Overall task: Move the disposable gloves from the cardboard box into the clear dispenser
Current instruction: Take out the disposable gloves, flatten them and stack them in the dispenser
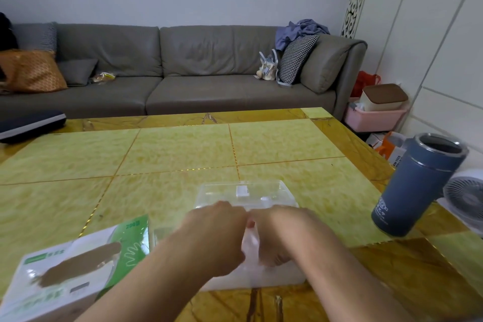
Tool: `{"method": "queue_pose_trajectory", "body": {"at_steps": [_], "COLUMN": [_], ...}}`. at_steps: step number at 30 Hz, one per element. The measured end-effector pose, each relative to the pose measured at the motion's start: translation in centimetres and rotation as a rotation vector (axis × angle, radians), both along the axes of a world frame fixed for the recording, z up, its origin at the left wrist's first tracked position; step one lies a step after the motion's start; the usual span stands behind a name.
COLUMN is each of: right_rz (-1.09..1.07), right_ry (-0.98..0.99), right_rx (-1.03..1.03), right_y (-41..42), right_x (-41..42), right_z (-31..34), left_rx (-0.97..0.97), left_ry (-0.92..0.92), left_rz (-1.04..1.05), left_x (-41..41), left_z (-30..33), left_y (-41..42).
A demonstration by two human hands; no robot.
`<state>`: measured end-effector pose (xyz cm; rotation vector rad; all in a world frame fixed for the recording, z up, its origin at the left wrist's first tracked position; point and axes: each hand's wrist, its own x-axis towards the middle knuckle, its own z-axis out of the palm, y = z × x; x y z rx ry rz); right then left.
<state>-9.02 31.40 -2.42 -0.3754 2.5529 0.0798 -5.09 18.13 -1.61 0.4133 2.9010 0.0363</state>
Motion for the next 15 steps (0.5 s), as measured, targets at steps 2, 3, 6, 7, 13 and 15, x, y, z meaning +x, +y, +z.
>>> {"method": "queue_pose_trajectory", "body": {"at_steps": [2, 3, 6, 7, 13, 15], "right_rz": [0.011, 0.019, 0.005, -0.007, -0.093, -0.139], "right_ry": [0.058, 0.063, 0.061, 0.05, 0.042, 0.024], "right_rx": [0.009, 0.015, 0.013, 0.012, -0.054, -0.098], "right_y": [0.2, 0.4, 0.5, 0.5, 0.7, 0.9], "right_x": [0.3, 0.5, 0.5, 0.5, 0.7, 0.9], "right_z": [0.0, 0.0, 0.1, 0.1, 0.0, -0.2], "left_rx": [-0.102, -0.126, -0.16, -0.169, -0.195, -0.17], "left_ry": [-0.083, -0.122, -0.169, -0.194, -0.266, -0.286], "left_rz": [0.064, 0.09, 0.115, 0.122, 0.14, 0.151], "left_x": [-0.4, -0.6, -1.2, -1.4, -1.9, -1.7], "left_z": [-0.7, -0.8, -0.3, -0.1, -0.6, -1.0], "left_y": [-0.2, -0.3, 0.1, 0.4, 1.3, 1.2]}}
